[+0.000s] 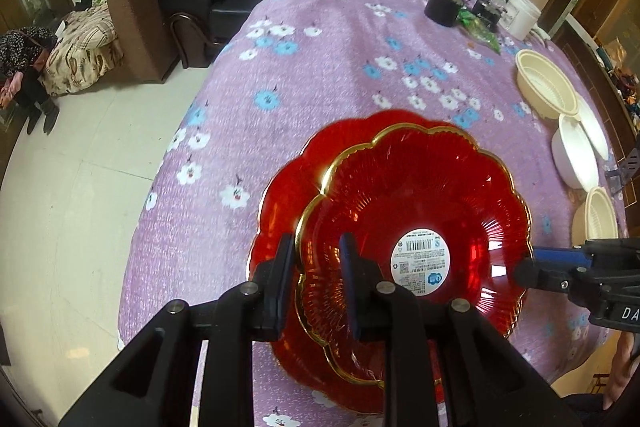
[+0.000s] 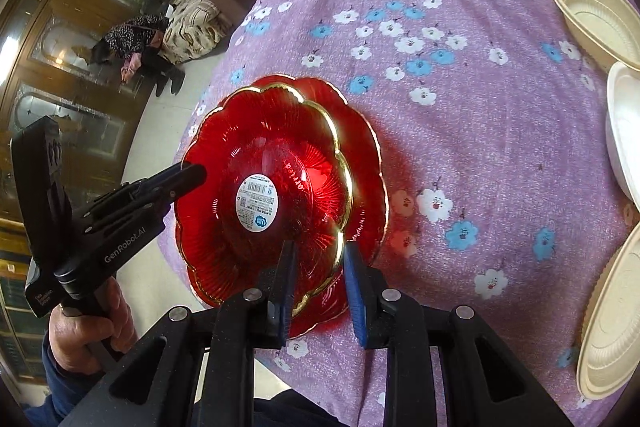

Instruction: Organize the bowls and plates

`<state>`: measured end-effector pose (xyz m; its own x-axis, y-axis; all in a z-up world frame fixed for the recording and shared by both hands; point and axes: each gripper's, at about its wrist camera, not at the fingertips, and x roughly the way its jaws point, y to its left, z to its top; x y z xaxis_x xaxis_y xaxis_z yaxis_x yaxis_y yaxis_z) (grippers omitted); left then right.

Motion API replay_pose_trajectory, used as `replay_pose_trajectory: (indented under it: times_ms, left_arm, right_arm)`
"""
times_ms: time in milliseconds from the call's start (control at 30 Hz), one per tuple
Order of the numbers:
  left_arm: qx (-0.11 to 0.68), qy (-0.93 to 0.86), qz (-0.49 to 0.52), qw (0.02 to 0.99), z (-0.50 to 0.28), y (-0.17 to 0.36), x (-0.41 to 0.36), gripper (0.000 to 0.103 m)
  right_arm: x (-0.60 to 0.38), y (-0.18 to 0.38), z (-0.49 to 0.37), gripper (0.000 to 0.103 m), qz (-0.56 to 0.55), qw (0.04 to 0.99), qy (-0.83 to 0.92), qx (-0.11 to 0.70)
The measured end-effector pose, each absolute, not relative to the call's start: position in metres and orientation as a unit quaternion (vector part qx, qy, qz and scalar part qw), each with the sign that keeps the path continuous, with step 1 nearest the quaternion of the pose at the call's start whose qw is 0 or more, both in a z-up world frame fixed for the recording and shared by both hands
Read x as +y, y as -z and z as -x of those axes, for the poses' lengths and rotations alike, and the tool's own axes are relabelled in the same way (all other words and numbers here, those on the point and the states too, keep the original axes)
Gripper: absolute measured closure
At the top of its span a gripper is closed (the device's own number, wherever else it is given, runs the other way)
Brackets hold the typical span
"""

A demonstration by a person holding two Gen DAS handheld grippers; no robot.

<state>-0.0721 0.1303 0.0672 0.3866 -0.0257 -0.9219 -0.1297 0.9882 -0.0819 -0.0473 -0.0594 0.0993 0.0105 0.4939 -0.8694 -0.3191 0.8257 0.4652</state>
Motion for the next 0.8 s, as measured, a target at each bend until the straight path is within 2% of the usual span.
replay_pose_trajectory:
  times_ms: [633,800]
  left_arm:
    - [0.561,-0.033,0.069,0.824,0.067,-0.050,0.132,0.082]
    - [0.563,-0.032,0.074,0.823,0.067,-0.050,0.133,0.079]
  right_arm:
    - [-0.045,-0.078,0.042,0.076,-0.050,0.713,-0.273,0.645]
    - [-0.039,-0.082,0.046,0.071,-0.030,0.716,-0.281,0.638]
